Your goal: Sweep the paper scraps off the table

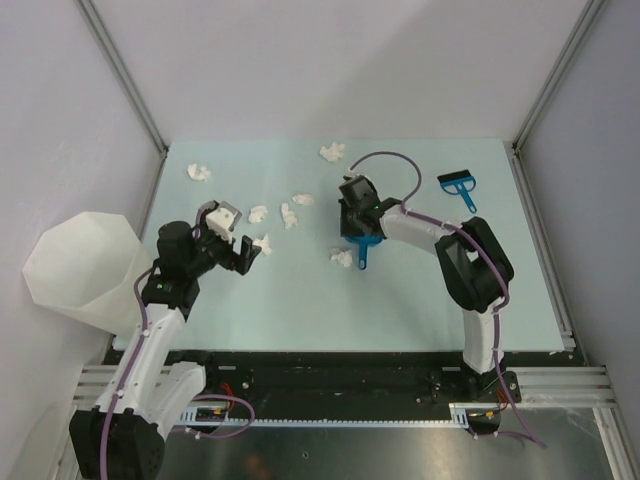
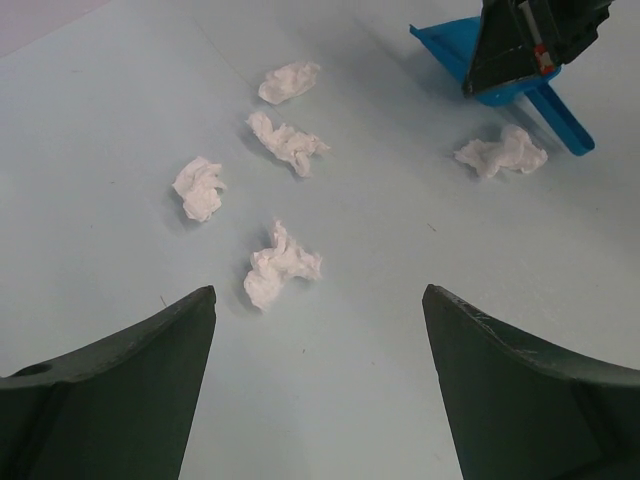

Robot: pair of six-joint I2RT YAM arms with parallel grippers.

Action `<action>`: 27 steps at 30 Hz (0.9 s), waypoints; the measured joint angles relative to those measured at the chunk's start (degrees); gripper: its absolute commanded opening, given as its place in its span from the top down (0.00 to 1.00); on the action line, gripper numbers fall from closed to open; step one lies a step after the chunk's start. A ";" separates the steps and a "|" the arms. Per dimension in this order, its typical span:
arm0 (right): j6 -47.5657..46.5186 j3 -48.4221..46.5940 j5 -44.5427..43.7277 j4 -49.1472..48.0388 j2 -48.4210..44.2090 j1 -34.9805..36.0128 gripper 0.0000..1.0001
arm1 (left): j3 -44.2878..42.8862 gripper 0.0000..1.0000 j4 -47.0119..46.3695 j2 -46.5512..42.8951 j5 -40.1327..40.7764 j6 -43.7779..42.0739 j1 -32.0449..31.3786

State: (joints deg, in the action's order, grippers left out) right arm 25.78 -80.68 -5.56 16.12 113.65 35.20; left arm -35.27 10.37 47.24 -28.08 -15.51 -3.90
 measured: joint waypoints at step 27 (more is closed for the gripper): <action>-24.61 -19.80 14.93 11.41 -0.50 -38.62 0.05 | -3.21 0.11 2.43 2.12 0.50 -1.16 -0.11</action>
State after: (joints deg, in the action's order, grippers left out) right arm 1.17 -100.49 9.37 27.53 113.14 -3.42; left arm -38.48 12.80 49.36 -27.57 -16.67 -4.01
